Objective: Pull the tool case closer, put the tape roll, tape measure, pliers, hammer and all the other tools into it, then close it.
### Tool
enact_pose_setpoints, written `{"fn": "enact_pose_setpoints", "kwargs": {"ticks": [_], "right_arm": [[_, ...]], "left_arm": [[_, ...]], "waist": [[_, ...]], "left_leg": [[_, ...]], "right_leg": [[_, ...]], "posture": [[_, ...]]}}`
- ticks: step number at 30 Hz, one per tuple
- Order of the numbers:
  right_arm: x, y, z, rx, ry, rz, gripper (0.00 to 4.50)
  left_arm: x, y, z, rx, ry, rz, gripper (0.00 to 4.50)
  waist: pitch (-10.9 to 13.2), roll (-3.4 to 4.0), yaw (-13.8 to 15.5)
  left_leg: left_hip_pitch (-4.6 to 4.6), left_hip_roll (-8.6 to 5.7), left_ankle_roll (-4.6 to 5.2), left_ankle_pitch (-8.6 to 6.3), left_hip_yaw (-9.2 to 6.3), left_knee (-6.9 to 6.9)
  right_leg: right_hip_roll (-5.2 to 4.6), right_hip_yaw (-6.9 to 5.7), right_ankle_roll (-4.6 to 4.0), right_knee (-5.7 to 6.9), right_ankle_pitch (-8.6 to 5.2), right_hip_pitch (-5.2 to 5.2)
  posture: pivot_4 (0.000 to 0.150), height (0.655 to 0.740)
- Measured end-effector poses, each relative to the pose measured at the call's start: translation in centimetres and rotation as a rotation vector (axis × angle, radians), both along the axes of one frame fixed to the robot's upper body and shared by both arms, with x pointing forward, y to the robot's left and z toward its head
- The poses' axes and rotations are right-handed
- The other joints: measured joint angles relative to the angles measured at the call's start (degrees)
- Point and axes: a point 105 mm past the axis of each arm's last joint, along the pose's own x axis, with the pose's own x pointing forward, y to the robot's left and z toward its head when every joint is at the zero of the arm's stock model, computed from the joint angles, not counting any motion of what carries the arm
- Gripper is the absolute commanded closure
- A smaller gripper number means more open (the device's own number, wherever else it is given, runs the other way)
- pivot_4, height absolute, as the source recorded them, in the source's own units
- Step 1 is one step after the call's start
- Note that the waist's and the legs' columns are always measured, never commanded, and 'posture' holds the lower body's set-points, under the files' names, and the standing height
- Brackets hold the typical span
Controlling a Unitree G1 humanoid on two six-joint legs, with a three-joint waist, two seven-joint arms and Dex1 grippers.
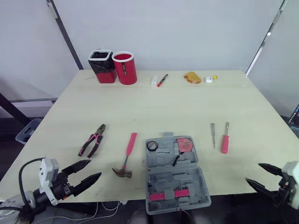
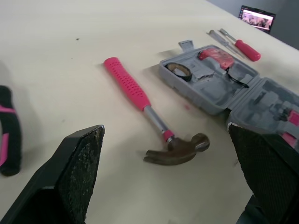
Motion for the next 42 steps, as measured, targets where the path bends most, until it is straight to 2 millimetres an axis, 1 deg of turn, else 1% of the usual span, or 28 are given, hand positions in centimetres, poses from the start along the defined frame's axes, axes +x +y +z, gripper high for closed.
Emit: {"fn": "enact_pose_setpoints", "kwargs": {"ticks": [3, 4, 7, 8, 10, 11, 12, 14, 17, 18, 19, 21, 22, 25, 26, 27, 29, 30, 31, 33, 37, 42], "right_arm": [[0.5, 0.5, 0.6, 0.022, -0.029, 0.02, 0.02], [0.8, 1.2, 1.2, 0.029, -0.057, 0.051, 0.02], [1.5, 3.3, 2.4, 0.048, -0.11, 0.134, 0.02], [1.6, 4.0, 2.7, 0.061, -0.116, 0.162, 0.02], [2.2, 6.2, 3.4, 0.09, -0.129, 0.245, 0.02], [2.7, 8.0, 4.4, 0.11, -0.156, 0.316, 0.02], [2.9, 9.1, 5.0, 0.109, -0.171, 0.368, 0.02], [3.2, 11.5, 6.7, 0.097, -0.223, 0.479, 0.02], [3.7, 13.1, 7.7, 0.103, -0.252, 0.537, 0.02], [3.8, 13.5, 7.9, 0.105, -0.255, 0.552, 0.02], [4.1, 14.0, 8.2, 0.11, -0.257, 0.567, 0.02], [4.3, 14.5, 8.5, 0.113, -0.266, 0.582, 0.02], [4.5, 14.8, 8.9, 0.114, -0.275, 0.593, 0.02], [4.7, 15.1, 9.4, 0.127, -0.285, 0.6, 0.02], [4.8, 15.2, 9.6, 0.142, -0.28, 0.604, 0.02], [4.8, 15.3, 9.7, 0.148, -0.275, 0.61, 0.02], [4.9, 15.9, 10.2, 0.155, -0.288, 0.642, 0.02], [4.8, 16.1, 10.3, 0.155, -0.293, 0.649, 0.02], [4.8, 16.1, 10.3, 0.156, -0.293, 0.648, 0.02], [4.9, 16.0, 10.3, 0.156, -0.292, 0.639, 0.02], [4.9, 16.0, 10.2, 0.156, -0.291, 0.635, 0.02], [4.9, 15.9, 9.9, 0.154, -0.283, 0.614, 0.02]], "left_arm": [[1.3, 0.3, 0.4, -0.007, -0.033, 0.039, 0.0], [2.2, 0.3, 0.8, -0.012, -0.068, 0.072, 0.0], [3.3, 0.4, 1.4, 0.0, -0.103, 0.116, 0.0], [3.6, 0.6, 1.4, 0.012, -0.105, 0.142, 0.0], [4.5, 0.9, 1.7, 0.012, -0.1, 0.192, 0.0], [5.3, 1.2, 2.0, 0.021, -0.085, 0.231, 0.0], [5.8, 1.4, 2.1, 0.037, -0.063, 0.262, 0.0], [7.2, 1.9, 3.2, 0.083, -0.022, 0.337, 0.0], [8.8, 2.3, 4.2, 0.11, 0.044, 0.423, 0.0], [9.3, 2.1, 4.5, 0.116, 0.055, 0.434, 0.0], [10.1, 1.8, 4.5, 0.162, 0.096, 0.457, 0.0], [10.8, 1.8, 4.6, 0.199, 0.125, 0.49, 0.0], [11.5, 1.8, 4.7, 0.242, 0.152, 0.524, 0.0], [12.2, 1.7, 4.8, 0.344, 0.169, 0.538, 0.0], [12.7, 1.5, 4.7, 0.389, 0.182, 0.545, 0.0], [13.2, 1.3, 4.6, 0.396, 0.196, 0.551, 0.0], [14.6, 0.4, 4.1, 0.409, 0.239, 0.554, 0.0], [15.0, 0.0, 3.7, 0.418, 0.254, 0.552, 0.0], [15.1, -0.1, 3.3, 0.427, 0.265, 0.55, 0.0], [15.3, -0.1, 1.9, 0.436, 0.322, 0.563, 0.0], [15.6, -0.2, 1.3, 0.438, 0.351, 0.568, 0.0], [15.6, 0.5, 0.6, 0.463, 0.363, 0.6, 0.0]], "waist": [[0.0, 0.03, 0.0], [0.0, 0.05, 0.0], [0.0, -0.03, -0.1], [0.0, -0.04, -0.2], [0.0, -0.03, -0.2], [0.0, -0.03, -0.2], [0.0, -0.04, -0.1], [0.0, -0.1, 0.0], [0.0, -0.15, 0.5], [0.0, -0.16, 0.7], [0.0, -0.17, 0.8], [0.0, -0.19, 0.9], [0.1, -0.23, 1.0], [0.1, -0.24, 1.1], [0.1, -0.24, 1.1], [0.1, -0.25, 1.3], [0.1, -0.26, 1.6], [0.1, -0.26, 1.5], [0.1, -0.27, 1.4], [0.1, -0.33, 1.1], [0.1, -0.36, 1.1], [0.1, -0.36, 1.2]], "left_leg": [[-0.02, 0.0, 0.0, 0.0, -0.01, 0.0], [-0.02, 0.0, 0.01, 0.0, -0.02, 0.0], [-0.05, 0.0, 0.01, 0.01, -0.04, -0.03], [-0.06, -0.01, 0.01, 0.0, -0.04, -0.04], [-0.07, -0.02, 0.02, 0.01, -0.04, -0.04], [-0.07, -0.02, 0.02, 0.01, -0.04, -0.01], [-0.08, -0.02, 0.02, 0.01, -0.05, 0.02], [-0.07, -0.04, 0.02, 0.02, -0.08, 0.02], [-0.11, -0.19, 0.02, 0.02, -0.07, 0.02], [-0.16, -0.3, 0.02, 0.02, -0.08, 0.01], [-0.18, -0.34, 0.02, 0.02, -0.08, 0.01], [-0.2, -0.35, 0.02, 0.02, -0.07, 0.01], [-0.21, -0.36, 0.02, 0.02, -0.09, 0.02], [-0.21, -0.37, 0.02, 0.02, -0.08, 0.0], [-0.21, -0.37, 0.02, 0.02, -0.09, 0.0], [-0.21, -0.37, 0.02, 0.03, -0.1, 0.02], [-0.23, -0.43, 0.03, 0.05, -0.24, 0.11], [-0.23, -0.44, 0.03, 0.05, -0.24, 0.13], [-0.23, -0.44, 0.02, 0.05, -0.23, 0.12], [-0.25, -0.43, 0.03, 0.04, -0.2, 0.11], [-0.27, -0.42, 0.03, 0.04, -0.27, 0.08], [-0.26, -0.42, 0.03, 0.04, -0.25, 0.09]], "right_leg": [[-0.02, -0.01, -0.08, 0.0, 0.05, -0.01], [-0.02, -0.02, -0.12, 0.01, 0.08, -0.01], [0.01, -0.07, -0.14, 0.02, 0.09, 0.05], [0.02, -0.09, -0.15, 0.01, 0.09, 0.04], [0.02, -0.1, -0.14, 0.02, 0.1, 0.04], [0.03, -0.13, -0.14, 0.04, 0.1, 0.04], [0.03, -0.16, -0.14, 0.07, 0.1, 0.05], [0.05, -0.25, -0.14, 0.06, 0.1, 0.12], [0.03, -0.34, -0.15, 0.03, 0.1, 0.14], [0.0, -0.34, -0.14, 0.02, 0.1, 0.13], [-0.03, -0.34, -0.14, 0.02, 0.1, 0.13], [-0.02, -0.35, -0.1, 0.02, 0.12, 0.13], [-0.01, -0.38, 0.09, 0.02, 0.23, 0.13], [0.0, -0.38, 0.08, 0.02, 0.23, 0.12], [0.0, -0.4, 0.08, 0.02, 0.23, 0.13], [0.01, -0.4, 0.08, 0.03, 0.24, 0.13], [0.02, -0.48, 0.08, 0.08, 0.24, 0.21], [0.02, -0.47, 0.08, 0.07, 0.24, 0.23], [0.02, -0.44, 0.1, 0.06, 0.25, 0.24], [0.02, -0.42, 0.12, 0.04, 0.26, 0.21], [0.06, -0.47, 0.12, 0.06, 0.26, 0.19], [0.06, -0.45, 0.12, 0.06, 0.26, 0.2]], "posture": [[0.15, 0.74], [0.15, 0.74], [0.15, 0.74], [0.15, 0.74], [0.15, 0.74], [0.15, 0.74], [0.15, 0.74], [0.15, 0.74], [0.15, 0.74], [0.15, 0.74], [0.15, 0.74], [0.15, 0.74], [0.15, 0.74], [0.15, 0.74], [0.15, 0.74], [0.15, 0.74], [0.15, 0.74], [0.15, 0.74], [0.15, 0.74], [0.15, 0.74], [0.15, 0.74], [0.15, 0.74]]}}
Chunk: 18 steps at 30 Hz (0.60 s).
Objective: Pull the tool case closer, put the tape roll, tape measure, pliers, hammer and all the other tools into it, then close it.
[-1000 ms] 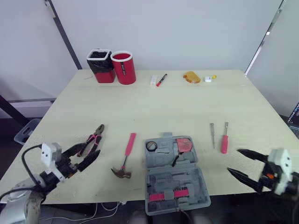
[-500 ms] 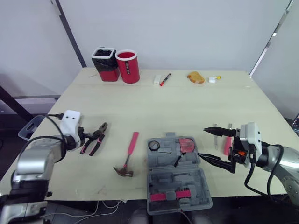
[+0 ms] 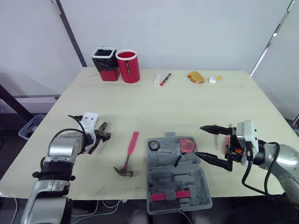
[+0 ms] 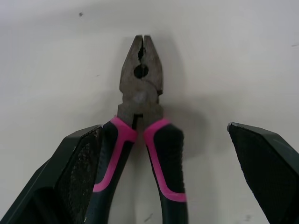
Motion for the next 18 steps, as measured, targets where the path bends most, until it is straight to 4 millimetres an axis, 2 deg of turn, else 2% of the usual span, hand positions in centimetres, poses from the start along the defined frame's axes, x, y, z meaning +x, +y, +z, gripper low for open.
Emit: {"fn": "enact_pose_setpoints", "kwargs": {"ticks": [2, 13, 18], "right_arm": [[-0.19, 0.01, -0.18, -0.002, 0.006, -0.002, 0.02], [-0.24, 0.06, -0.17, -0.015, -0.007, -0.004, 0.02], [-0.19, -0.01, -0.28, -0.026, -0.01, -0.008, 0.0]], "left_arm": [[-0.2, 0.47, -0.67, -0.01, 0.014, 0.025, 0.0], [0.13, 0.92, -0.97, -0.044, -0.005, 0.036, 0.0], [0.02, 0.88, -1.05, -0.054, 0.003, 0.035, 2.12]], "waist": [[0.0, -0.01, 0.0], [0.0, 0.0, 0.1], [0.0, 0.0, -0.1]], "left_leg": [[0.01, 0.0, 0.0, 0.0, 0.0, 0.01], [0.09, 0.0, 0.0, 0.01, -0.02, 0.05], [0.1, 0.0, 0.0, 0.01, -0.02, 0.05]], "right_leg": [[0.0, 0.01, 0.0, 0.0, 0.0, 0.0], [0.0, 0.01, -0.01, 0.14, 0.0, 0.04], [0.0, 0.01, -0.01, 0.14, 0.01, 0.04]], "posture": [[0.15, 0.74], [0.15, 0.74], [0.15, 0.74]]}}
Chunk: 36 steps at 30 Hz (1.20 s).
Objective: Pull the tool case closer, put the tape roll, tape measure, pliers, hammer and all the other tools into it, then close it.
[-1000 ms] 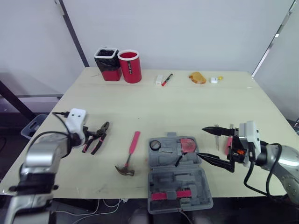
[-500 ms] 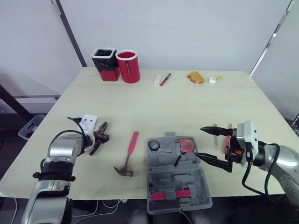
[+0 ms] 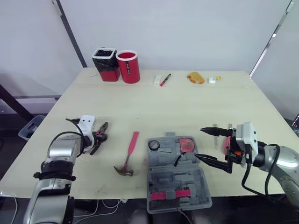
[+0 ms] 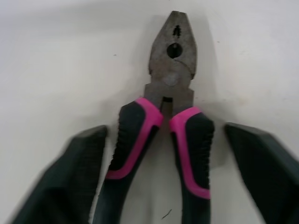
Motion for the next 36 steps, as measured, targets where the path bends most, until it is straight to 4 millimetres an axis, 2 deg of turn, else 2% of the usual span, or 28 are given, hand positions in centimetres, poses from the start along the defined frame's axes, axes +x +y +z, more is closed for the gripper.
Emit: {"fn": "enact_pose_setpoints", "kwargs": {"ticks": [6, 10, 14, 15, 18, 20, 21, 27, 29, 32, 34, 36], "right_arm": [[0.0, 0.2, -0.3, -0.009, 0.001, 0.002, 0.0], [0.1, 0.4, -0.4, -0.006, 0.014, 0.002, 0.0], [0.9, 1.0, 0.2, -0.004, 0.006, -0.012, 0.0], [1.7, 1.6, 0.4, -0.03, -0.007, -0.026, 0.0], [2.9, 3.1, 0.4, -0.093, -0.016, -0.021, 0.0], [3.1, 4.8, 0.4, -0.144, -0.012, 0.02, 0.0], [3.6, 5.8, 0.4, -0.18, -0.013, 0.033, 0.0], [5.5, 8.8, -0.2, -0.25, 0.053, 0.049, 0.0], [6.1, 9.6, -0.6, -0.28, 0.068, 0.047, 0.0], [6.4, 11.3, -0.2, -0.287, 0.078, 0.067, 0.0], [6.2, 12.2, 0.2, -0.291, 0.083, 0.089, 0.0], [6.3, 12.9, -0.4, -0.315, 0.123, 0.093, 0.0]], "left_arm": [[-0.3, 0.2, 0.0, -0.009, -0.004, 0.004, 2.13], [-1.3, 0.4, 0.1, -0.028, -0.022, -0.042, 2.13], [-2.8, -0.4, 0.9, -0.061, -0.013, -0.202, 2.13], [-3.5, -0.5, 2.1, -0.03, -0.006, -0.325, 2.13], [-3.9, -2.4, 6.2, -0.002, -0.081, -0.592, 2.13], [-4.7, -4.3, 8.6, -0.011, -0.117, -0.785, 2.13], [-5.2, -6.0, 9.8, -0.018, -0.128, -0.928, 2.13], [-6.2, -9.8, 10.7, 0.038, -0.045, -1.279, 2.13], [-5.9, -10.7, 11.2, 0.083, -0.026, -1.35, 2.13], [-5.5, -12.6, 11.6, 0.14, -0.029, -1.449, 2.13], [-5.4, -13.4, 11.4, 0.167, -0.017, -1.493, 2.13], [-5.0, -13.9, 10.8, 0.201, 0.005, -1.525, 2.13]], "waist": [[0.0, 0.0, -0.2], [0.0, 0.0, -1.0], [0.0, -0.15, -1.2], [0.1, -0.27, -1.5], [0.1, -0.27, -1.0], [0.2, -0.11, -0.8], [0.3, -0.05, -0.6], [0.3, -0.08, -0.6], [0.3, -0.08, -0.5], [0.3, -0.07, -0.6], [0.3, -0.08, -0.7], [0.3, -0.08, -1.0]], "left_leg": [[0.0, 0.0, 0.0, 0.0, 0.02, 0.0], [-0.03, 0.03, 0.0, 0.0, 0.02, -0.02], [-0.07, 0.05, -0.01, 0.0, 0.01, 0.0], [-0.07, 0.09, -0.01, 0.0, 0.03, -0.01], [-0.1, 0.08, -0.1, 0.05, 0.01, -0.03], [-0.13, 0.05, -0.1, 0.05, 0.05, -0.03], [-0.18, -0.02, -0.09, 0.05, 0.09, -0.02], [-0.29, -0.05, -0.06, 0.04, 0.1, -0.03], [-0.31, -0.04, -0.06, 0.04, 0.05, -0.03], [-0.31, -0.03, -0.06, 0.05, 0.05, -0.02], [-0.31, -0.02, -0.05, 0.05, 0.04, -0.02], [-0.31, 0.0, -0.05, 0.05, 0.02, -0.02]], "right_leg": [[0.0, 0.02, 0.0, 0.0, 0.0, 0.0], [-0.01, 0.01, 0.0, -0.02, 0.0, -0.03], [-0.02, -0.01, -0.02, 0.0, -0.01, -0.08], [-0.01, 0.0, -0.07, 0.01, -0.01, -0.12], [-0.13, -0.1, -0.34, 0.01, -0.11, -0.16], [-0.26, -0.1, -0.34, -0.02, -0.12, -0.17], [-0.3, -0.09, -0.33, -0.06, -0.12, -0.18], [-0.12, -0.08, -0.29, -0.12, -0.12, -0.25], [-0.06, -0.09, -0.08, -0.07, 0.01, -0.26], [-0.01, -0.05, -0.06, -0.05, 0.02, -0.26], [0.0, -0.04, -0.05, -0.05, 0.02, -0.26], [0.03, -0.04, -0.05, -0.04, 0.02, -0.26]], "posture": [[0.15, 0.74], [0.15, 0.74], [0.15, 0.74], [0.15, 0.74], [0.15, 0.74], [0.15, 0.74], [0.15, 0.74], [0.15, 0.74], [0.15, 0.74], [0.15, 0.74], [0.15, 0.74], [0.15, 0.74]]}}
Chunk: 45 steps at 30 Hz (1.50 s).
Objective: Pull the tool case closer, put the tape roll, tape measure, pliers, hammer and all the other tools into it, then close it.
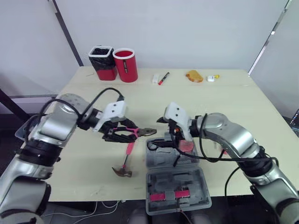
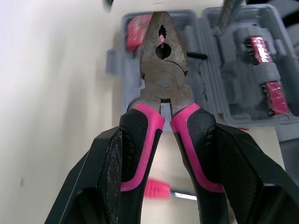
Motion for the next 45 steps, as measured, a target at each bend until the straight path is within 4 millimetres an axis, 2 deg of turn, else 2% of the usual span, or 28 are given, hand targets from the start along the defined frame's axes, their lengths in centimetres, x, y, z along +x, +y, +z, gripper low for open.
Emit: {"fn": "enact_pose_setpoints", "kwargs": {"ticks": [3, 8, 14, 18, 21, 23, 24, 33, 34, 36, 37, 38, 39, 40, 41, 45], "right_arm": [[0.3, 0.7, -1.3, -0.048, 0.054, -0.016, 0.0], [0.5, 1.4, -1.1, -0.069, 0.04, -0.003, 0.0], [0.7, 1.7, -1.7, -0.083, 0.059, -0.006, 0.0], [0.6, 2.0, -1.6, -0.079, 0.058, 0.001, 0.93], [0.6, 2.2, -1.6, -0.076, 0.055, 0.003, 2.46], [0.6, 2.1, -1.6, -0.078, 0.051, 0.0, 3.31], [0.5, 2.2, -1.6, -0.077, 0.054, 0.004, 3.49], [0.5, 1.9, -1.6, -0.089, 0.056, 0.004, 3.49], [0.5, 1.7, -1.7, -0.096, 0.057, 0.001, 3.49], [0.4, 1.3, -1.8, -0.104, 0.052, -0.004, 3.49], [0.3, 1.0, -2.0, -0.11, 0.05, -0.008, 3.49], [0.2, 0.4, -2.2, -0.12, 0.05, -0.012, 3.49], [0.1, 0.0, -2.4, -0.128, 0.052, -0.016, 3.49], [-0.1, -1.7, -3.0, -0.149, 0.063, -0.036, 3.49], [-0.1, -1.8, -3.1, -0.151, 0.065, -0.039, 3.49], [-0.9, -6.6, -4.2, -0.222, 0.111, -0.095, 3.49]], "left_arm": [[0.3, -0.9, -0.4, 0.025, -0.003, -0.039, 2.13], [0.4, -1.5, -0.2, 0.029, -0.016, -0.06, 2.13], [0.5, -1.7, 0.2, 0.034, -0.028, -0.068, 2.13], [0.5, -1.7, 0.2, 0.034, -0.028, -0.069, 2.13], [0.5, -1.7, 0.2, 0.035, -0.029, -0.071, 2.13], [0.5, -1.7, 0.2, 0.036, -0.028, -0.074, 2.13], [0.4, -1.8, 0.1, 0.042, -0.032, -0.085, 2.13], [0.5, -2.3, -0.1, 0.031, -0.033, -0.095, 2.13], [0.5, -2.4, -0.2, 0.02, -0.012, -0.084, 1.33], [0.4, -2.8, -0.2, -0.021, 0.022, -0.072, 0.81], [-0.1, -3.4, -0.1, -0.074, 0.041, -0.091, 0.27], [-0.5, -3.6, -0.2, -0.121, 0.06, -0.097, 0.05], [-0.6, -3.6, -0.3, -0.139, 0.073, -0.09, 0.02], [-0.8, -3.3, -0.5, -0.243, 0.12, -0.041, 0.0], [-0.8, -3.3, -0.5, -0.248, 0.124, -0.037, 0.0], [-1.1, -1.5, -1.0, -0.475, 0.149, 0.113, 0.0]], "waist": [[0.0, 0.0, -0.2], [0.0, 0.0, -0.3], [0.0, 0.01, -0.3], [0.0, 0.01, -0.3], [0.0, 0.01, -0.3], [0.0, 0.01, -0.3], [0.0, 0.01, -0.3], [0.0, 0.01, -0.2], [0.0, 0.01, -0.2], [0.0, 0.0, -0.3], [0.0, 0.0, -0.3], [0.0, 0.02, -0.3], [0.0, 0.01, -0.3], [0.0, 0.02, -0.3], [0.0, 0.02, -0.3], [0.0, 0.03, -0.3]], "left_leg": [[-0.02, 0.01, 0.0, 0.0, -0.03, 0.0], [-0.02, 0.02, 0.0, 0.0, -0.05, 0.0], [-0.02, 0.02, 0.0, 0.0, -0.08, 0.01], [-0.02, 0.02, 0.0, 0.0, -0.09, 0.01], [-0.02, 0.02, 0.0, 0.0, -0.1, 0.01], [-0.02, 0.02, 0.0, 0.0, -0.1, 0.01], [-0.02, 0.02, 0.0, 0.0, -0.1, 0.01], [-0.02, 0.03, 0.0, 0.0, -0.11, 0.01], [-0.02, 0.03, 0.0, 0.0, -0.11, 0.02], [-0.02, 0.03, 0.0, 0.0, -0.12, 0.02], [-0.03, 0.04, 0.0, 0.0, -0.14, 0.02], [-0.02, 0.04, 0.0, 0.0, -0.13, 0.01], [-0.03, 0.04, 0.0, 0.0, -0.14, 0.01], [-0.03, 0.05, 0.0, 0.0, -0.14, 0.01], [-0.03, 0.05, 0.0, 0.0, -0.15, 0.02], [-0.01, 0.07, 0.0, 0.0, -0.15, 0.01]], "right_leg": [[0.02, 0.0, 0.0, 0.02, 0.0, -0.02], [0.03, 0.0, 0.01, 0.04, 0.0, -0.02], [0.05, 0.0, 0.01, 0.08, 0.0, -0.02], [0.05, 0.0, 0.01, 0.09, 0.0, -0.02], [0.06, -0.01, 0.01, 0.09, 0.0, -0.02], [0.06, -0.01, 0.01, 0.09, 0.0, -0.02], [0.06, -0.01, 0.01, 0.09, 0.0, -0.02], [0.07, -0.01, 0.01, 0.1, 0.0, -0.02], [0.07, 0.0, 0.01, 0.1, 0.0, -0.02], [0.08, 0.0, 0.01, 0.1, 0.0, -0.02], [0.08, -0.02, 0.01, 0.1, 0.0, -0.02], [0.07, 0.0, 0.02, 0.11, -0.01, -0.02], [0.07, -0.01, 0.02, 0.1, -0.01, -0.01], [0.07, -0.01, 0.02, 0.09, -0.01, -0.01], [0.07, -0.03, 0.02, 0.09, -0.01, -0.01], [0.07, -0.04, 0.02, 0.07, -0.01, 0.0]], "posture": [[0.15, 0.74], [0.15, 0.74], [0.15, 0.74], [0.15, 0.74], [0.15, 0.74], [0.15, 0.74], [0.15, 0.74], [0.15, 0.74], [0.15, 0.74], [0.15, 0.74], [0.15, 0.74], [0.15, 0.74], [0.15, 0.74], [0.15, 0.74], [0.15, 0.74], [0.15, 0.74]]}}
